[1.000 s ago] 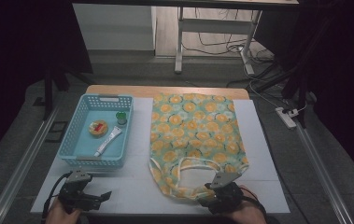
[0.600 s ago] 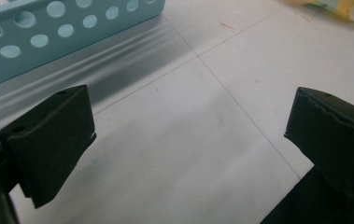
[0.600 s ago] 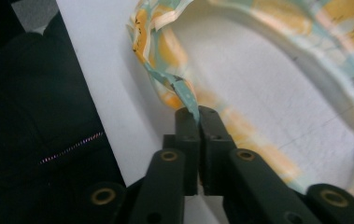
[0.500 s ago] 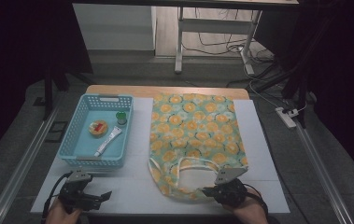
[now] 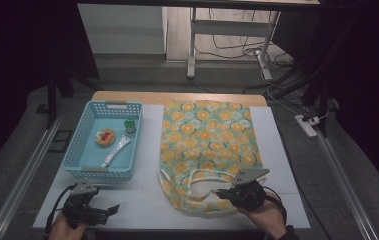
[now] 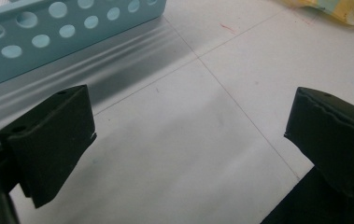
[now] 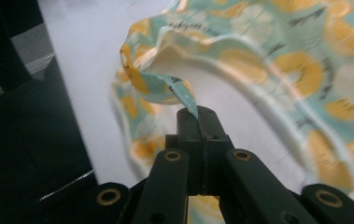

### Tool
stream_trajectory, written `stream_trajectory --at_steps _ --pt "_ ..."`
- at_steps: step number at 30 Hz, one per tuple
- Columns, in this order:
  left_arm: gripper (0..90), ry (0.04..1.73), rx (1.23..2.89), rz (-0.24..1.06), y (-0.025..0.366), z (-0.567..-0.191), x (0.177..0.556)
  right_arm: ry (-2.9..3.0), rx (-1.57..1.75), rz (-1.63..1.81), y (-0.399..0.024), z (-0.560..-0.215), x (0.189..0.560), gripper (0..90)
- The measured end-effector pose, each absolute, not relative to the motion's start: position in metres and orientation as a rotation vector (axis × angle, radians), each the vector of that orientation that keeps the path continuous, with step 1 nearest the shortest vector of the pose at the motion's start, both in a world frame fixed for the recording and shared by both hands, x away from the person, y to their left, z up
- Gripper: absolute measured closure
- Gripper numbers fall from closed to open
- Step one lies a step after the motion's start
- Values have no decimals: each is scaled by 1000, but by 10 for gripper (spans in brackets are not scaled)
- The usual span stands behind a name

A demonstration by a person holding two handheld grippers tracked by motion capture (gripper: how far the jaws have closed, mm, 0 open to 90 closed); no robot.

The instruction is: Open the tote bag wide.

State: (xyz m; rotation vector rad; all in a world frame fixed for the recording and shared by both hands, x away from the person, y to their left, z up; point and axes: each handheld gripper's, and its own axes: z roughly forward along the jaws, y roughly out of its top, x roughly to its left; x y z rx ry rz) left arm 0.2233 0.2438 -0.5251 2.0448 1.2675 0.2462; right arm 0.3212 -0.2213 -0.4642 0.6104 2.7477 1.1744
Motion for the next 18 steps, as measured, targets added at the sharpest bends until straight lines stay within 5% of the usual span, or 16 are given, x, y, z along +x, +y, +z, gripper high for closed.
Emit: stream_trajectory --at_steps 18 --pt "14 1275 2024 242 246 -525 223 2623 677 1200 -205 -440 380 900"
